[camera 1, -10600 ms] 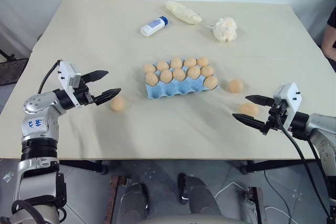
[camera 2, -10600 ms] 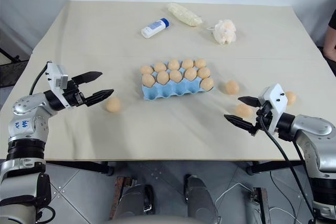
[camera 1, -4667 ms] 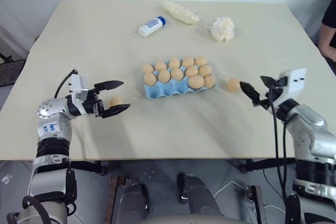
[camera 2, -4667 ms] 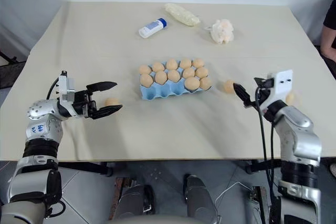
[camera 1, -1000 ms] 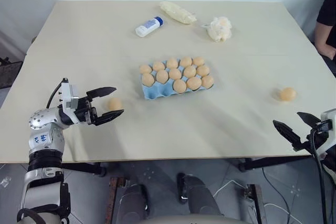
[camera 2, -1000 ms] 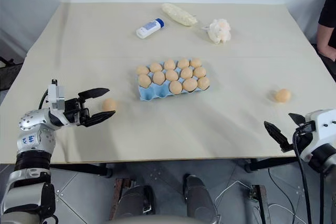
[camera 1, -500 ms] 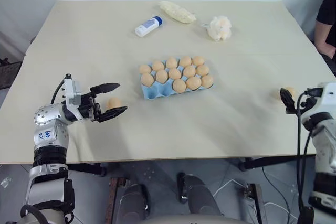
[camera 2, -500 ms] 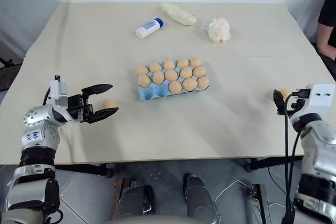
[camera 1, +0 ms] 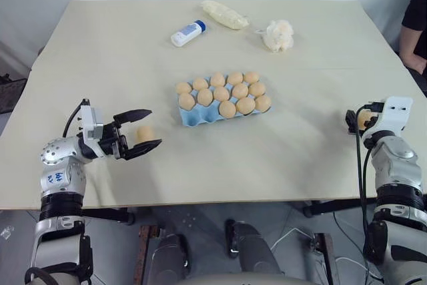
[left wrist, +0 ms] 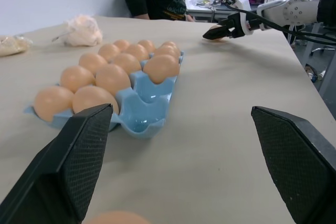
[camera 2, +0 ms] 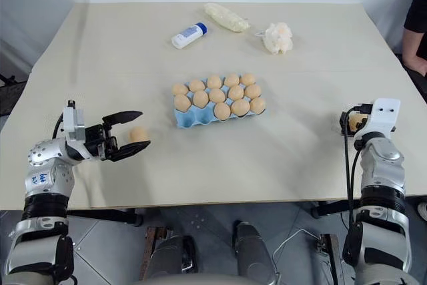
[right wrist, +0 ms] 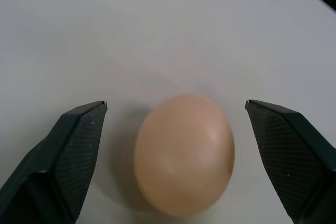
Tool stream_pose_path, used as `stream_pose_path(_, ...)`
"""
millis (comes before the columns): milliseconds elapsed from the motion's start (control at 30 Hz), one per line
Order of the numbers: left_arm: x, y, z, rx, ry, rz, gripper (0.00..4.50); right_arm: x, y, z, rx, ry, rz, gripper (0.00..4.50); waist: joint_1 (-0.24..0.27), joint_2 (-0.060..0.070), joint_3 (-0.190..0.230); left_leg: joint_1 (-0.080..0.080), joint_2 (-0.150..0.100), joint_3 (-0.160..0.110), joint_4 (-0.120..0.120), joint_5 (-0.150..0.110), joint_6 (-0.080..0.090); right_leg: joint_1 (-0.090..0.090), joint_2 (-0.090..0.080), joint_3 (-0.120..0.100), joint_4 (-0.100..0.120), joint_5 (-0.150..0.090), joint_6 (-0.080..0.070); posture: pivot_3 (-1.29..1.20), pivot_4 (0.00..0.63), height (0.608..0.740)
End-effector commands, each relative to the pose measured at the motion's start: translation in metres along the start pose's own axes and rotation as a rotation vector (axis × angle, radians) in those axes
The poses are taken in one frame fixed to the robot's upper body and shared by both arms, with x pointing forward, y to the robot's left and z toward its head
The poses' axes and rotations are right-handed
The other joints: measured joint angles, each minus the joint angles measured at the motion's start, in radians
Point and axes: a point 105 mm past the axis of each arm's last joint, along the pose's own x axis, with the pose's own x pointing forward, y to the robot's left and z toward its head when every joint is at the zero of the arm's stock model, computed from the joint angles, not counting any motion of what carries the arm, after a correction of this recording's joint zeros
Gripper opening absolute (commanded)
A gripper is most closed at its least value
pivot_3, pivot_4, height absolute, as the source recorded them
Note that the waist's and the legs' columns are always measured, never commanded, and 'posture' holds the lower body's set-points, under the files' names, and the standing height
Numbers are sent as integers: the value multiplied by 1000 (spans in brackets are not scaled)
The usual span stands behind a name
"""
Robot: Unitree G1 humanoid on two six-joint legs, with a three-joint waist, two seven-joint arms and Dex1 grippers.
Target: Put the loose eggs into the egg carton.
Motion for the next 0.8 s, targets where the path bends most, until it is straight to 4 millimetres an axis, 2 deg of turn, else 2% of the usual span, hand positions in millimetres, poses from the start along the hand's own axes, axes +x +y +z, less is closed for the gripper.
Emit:
stream_pose_path(33, -2, 1, 13, 47, -29, 10, 4500, 3, -5, 9, -7, -26, -19, 3809, -5, 0, 0, 0, 0, 0, 0, 0, 0, 0, 0, 0, 0, 0, 0, 0, 150, 740)
stream_pose_path(233, -4, 0, 12, 48, -31, 20, 4500, 4, -1, 20, -8, -52, 20, 1839, -11, 0, 0, 0, 0, 0, 0, 0, 0, 0, -1, 0, 0, 0, 0, 0, 150, 740)
stream_pose_path(400, -5, -2, 11, 46, -33, 22, 4500, -3, 12, 38, -21, -108, 106, 1750, -13, 1, 1, 0, 0, 0, 0, 1, -1, 0, 0, 0, 1, 0, 0, 0, 150, 740)
stream_pose_path(467, -5, -2, 11, 45, -34, 21, 4500, -9, 24, 49, -24, -135, 164, 1749, -13, 2, 1, 0, 0, 0, 0, 1, -1, 0, 0, 0, 1, 0, 0, 0, 150, 740)
stream_pose_path(800, -7, 2, 12, 47, -27, 29, 4500, -60, 132, 106, -71, -253, 626, 1748, -11, 2, 1, 0, 1, -2, 0, 1, -1, -1, 0, 0, 2, 0, 0, 0, 150, 740)
